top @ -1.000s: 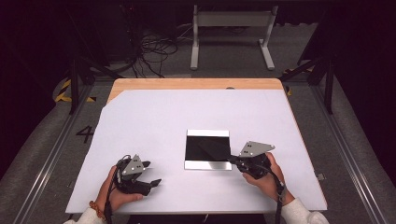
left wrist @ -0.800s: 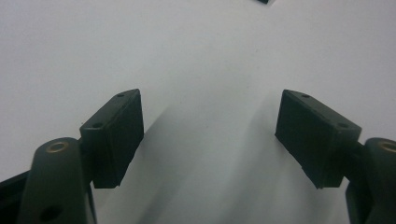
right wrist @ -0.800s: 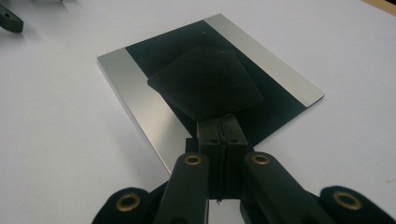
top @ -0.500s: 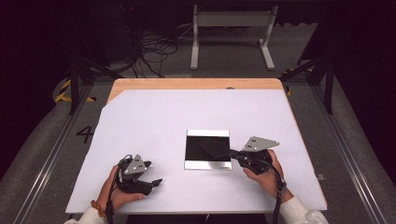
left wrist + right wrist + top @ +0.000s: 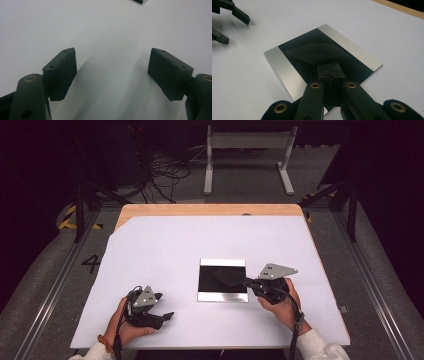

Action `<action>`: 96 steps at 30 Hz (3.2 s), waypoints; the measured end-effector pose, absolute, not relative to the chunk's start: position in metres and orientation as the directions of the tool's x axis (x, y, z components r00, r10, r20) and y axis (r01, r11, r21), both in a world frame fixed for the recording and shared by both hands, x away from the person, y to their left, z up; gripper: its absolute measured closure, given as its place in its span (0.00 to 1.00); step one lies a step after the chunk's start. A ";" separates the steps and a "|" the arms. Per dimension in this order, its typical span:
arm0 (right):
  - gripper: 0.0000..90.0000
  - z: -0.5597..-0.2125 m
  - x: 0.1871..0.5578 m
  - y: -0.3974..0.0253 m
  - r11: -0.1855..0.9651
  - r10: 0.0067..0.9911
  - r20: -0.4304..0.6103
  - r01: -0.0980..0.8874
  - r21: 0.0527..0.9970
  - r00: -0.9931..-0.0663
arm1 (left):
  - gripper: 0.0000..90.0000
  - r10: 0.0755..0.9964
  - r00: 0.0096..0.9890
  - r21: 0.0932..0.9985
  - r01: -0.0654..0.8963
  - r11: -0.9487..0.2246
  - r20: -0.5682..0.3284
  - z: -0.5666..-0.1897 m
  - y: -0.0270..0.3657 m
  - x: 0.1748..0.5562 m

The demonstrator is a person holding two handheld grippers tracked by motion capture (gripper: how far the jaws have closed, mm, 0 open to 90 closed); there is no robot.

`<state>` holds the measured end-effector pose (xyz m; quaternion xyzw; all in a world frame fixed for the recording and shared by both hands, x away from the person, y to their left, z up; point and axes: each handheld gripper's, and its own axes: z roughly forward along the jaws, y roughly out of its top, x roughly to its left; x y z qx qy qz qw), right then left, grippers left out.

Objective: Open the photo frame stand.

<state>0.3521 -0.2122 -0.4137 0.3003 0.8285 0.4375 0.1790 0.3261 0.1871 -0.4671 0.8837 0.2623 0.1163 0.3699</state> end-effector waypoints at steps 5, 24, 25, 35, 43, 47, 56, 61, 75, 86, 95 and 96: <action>1.00 -0.412 0.353 -0.211 0.427 0.658 -0.026 0.344 0.836 -0.753 | 0.27 0.558 0.830 0.727 0.380 -0.573 0.006 -0.465 0.189 0.326; 0.99 -0.413 0.357 -0.210 0.415 0.659 -0.007 0.356 0.837 -0.752 | 0.27 0.543 0.840 0.716 0.378 -0.587 0.002 -0.467 0.186 0.325; 0.99 -0.413 0.357 -0.210 0.416 0.659 -0.007 0.357 0.837 -0.752 | 0.27 0.543 0.839 0.716 0.379 -0.587 0.001 -0.467 0.186 0.325; 0.96 -0.412 0.354 -0.212 0.416 0.651 -0.006 0.351 0.839 -0.759 | 0.27 0.540 0.842 0.714 0.373 -0.593 0.009 -0.466 0.186 0.324; 0.83 -0.409 0.350 -0.216 0.409 0.632 0.026 0.362 0.837 -0.775 | 0.27 0.538 0.843 0.715 0.368 -0.594 0.013 -0.466 0.186 0.324; 0.68 -0.409 0.349 -0.215 0.399 0.617 0.068 0.385 0.832 -0.784 | 0.27 0.535 0.845 0.714 0.367 -0.596 0.012 -0.466 0.184 0.324; 0.52 -0.411 0.355 -0.211 0.340 0.619 0.165 0.451 0.825 -0.768 | 0.26 0.535 0.845 0.713 0.370 -0.596 0.008 -0.466 0.184 0.325; 0.46 -0.412 0.360 -0.211 0.290 0.627 0.238 0.505 0.813 -0.742 | 0.26 0.531 0.847 0.708 0.370 -0.602 0.008 -0.467 0.182 0.325; 0.39 -0.418 0.378 -0.211 0.145 0.658 0.399 0.627 0.766 -0.639 | 0.26 0.523 0.852 0.704 0.368 -0.608 0.006 -0.468 0.178 0.326; 0.42 -0.432 0.390 -0.202 0.088 0.641 0.496 0.697 0.711 -0.586 | 0.26 0.517 0.856 0.704 0.365 -0.610 0.004 -0.468 0.176 0.326; 0.47 -0.438 0.392 -0.201 0.101 0.616 0.512 0.704 0.703 -0.599 | 0.26 0.505 0.863 0.718 0.371 -0.589 -0.032 -0.467 0.166 0.330; 0.48 -0.438 0.392 -0.202 0.107 0.615 0.506 0.701 0.705 -0.604 | 0.25 0.503 0.864 0.722 0.368 -0.586 -0.032 -0.467 0.165 0.331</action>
